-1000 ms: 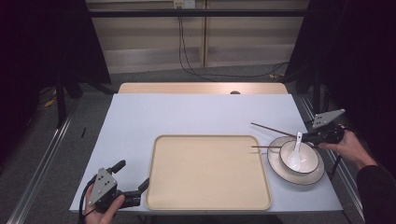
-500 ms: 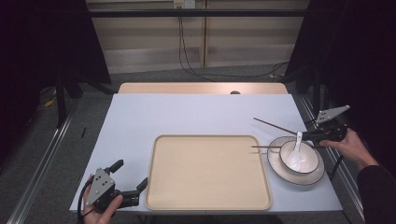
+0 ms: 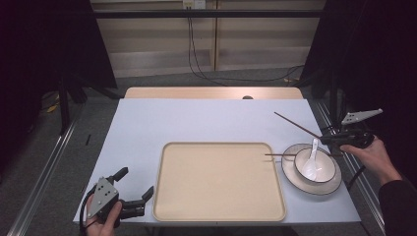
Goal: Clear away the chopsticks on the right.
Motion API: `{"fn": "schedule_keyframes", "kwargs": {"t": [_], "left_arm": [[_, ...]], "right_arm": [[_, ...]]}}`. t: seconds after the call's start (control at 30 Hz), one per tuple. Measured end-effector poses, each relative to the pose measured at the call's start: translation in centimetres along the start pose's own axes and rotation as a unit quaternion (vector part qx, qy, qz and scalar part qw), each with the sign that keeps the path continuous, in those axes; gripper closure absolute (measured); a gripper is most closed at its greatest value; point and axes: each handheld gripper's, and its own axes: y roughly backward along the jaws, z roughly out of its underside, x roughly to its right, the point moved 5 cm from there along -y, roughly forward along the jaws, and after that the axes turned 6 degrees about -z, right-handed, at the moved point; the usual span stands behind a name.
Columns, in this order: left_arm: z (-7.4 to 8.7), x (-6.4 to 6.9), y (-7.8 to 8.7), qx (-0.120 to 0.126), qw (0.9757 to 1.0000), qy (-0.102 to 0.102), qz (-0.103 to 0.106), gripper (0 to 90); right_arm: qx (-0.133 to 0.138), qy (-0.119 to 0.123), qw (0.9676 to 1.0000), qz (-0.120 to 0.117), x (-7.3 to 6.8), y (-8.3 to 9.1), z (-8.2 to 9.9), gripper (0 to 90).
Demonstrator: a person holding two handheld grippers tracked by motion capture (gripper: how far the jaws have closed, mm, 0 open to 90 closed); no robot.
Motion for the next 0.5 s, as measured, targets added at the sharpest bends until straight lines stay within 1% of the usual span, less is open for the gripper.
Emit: {"fn": "schedule_keyframes", "kwargs": {"t": [0.03,0.07,0.1,0.13,0.17,0.23,0.27,0.3,0.33,0.4,0.43,0.47,0.5], "left_arm": [[0.0,0.0,0.0,0.001,1.0,0.0,-0.003,0.9],[0.0,0.0,0.0,0.002,1.0,0.002,-0.003,0.8],[0.0,-0.1,0.0,0.003,1.0,0.001,-0.004,0.8],[0.0,-0.1,0.0,0.003,1.0,0.001,-0.004,0.8],[0.0,-0.1,0.0,0.003,1.0,0.0,-0.003,0.7],[0.0,0.0,0.0,0.002,1.0,0.001,-0.003,0.7],[0.0,0.0,0.0,0.003,1.0,0.003,0.002,0.7],[0.0,0.1,0.0,0.004,0.9999,0.011,0.011,0.7],[0.1,0.0,0.1,0.004,0.9998,0.006,0.016,0.7],[0.0,-0.1,0.2,0.006,0.9999,0.004,0.011,0.8],[0.0,-0.1,0.2,0.009,0.9999,0.003,0.013,0.8],[0.0,-0.1,0.2,0.011,0.9998,0.003,0.015,0.7],[0.0,-0.1,0.2,0.012,0.9998,0.002,0.013,0.7]], "right_arm": [[0.008,-0.009,0.9999,-0.001,-0.2,0.2,-0.1,86.1],[0.008,-0.013,0.9998,0.008,-0.2,0.4,-0.2,86.1],[0.013,-0.015,0.9998,0.009,-0.3,0.5,-0.3,86.0],[0.017,-0.024,0.9995,0.01,-0.4,0.8,-0.4,86.1],[0.027,-0.028,0.9992,0.011,-0.6,1.1,-0.6,86.1],[0.029,-0.028,0.9991,0.012,-0.7,1.3,-0.8,86.1],[0.029,-0.039,0.9987,0.017,-0.9,1.5,-0.9,86.1],[0.035,-0.042,0.9981,0.027,-1.2,1.9,-1.2,86.0],[0.035,-0.042,0.9981,0.027,-1.2,1.9,-1.2,86.0],[0.039,-0.046,0.9978,0.026,-1.7,2.2,-1.5,86.1],[0.04,-0.049,0.9976,0.027,-1.9,2.4,-1.5,86.1],[0.044,-0.053,0.9972,0.029,-2.2,2.7,-1.6,86.1],[0.053,-0.055,0.9967,0.026,-2.6,2.9,-1.7,86.1]]}}
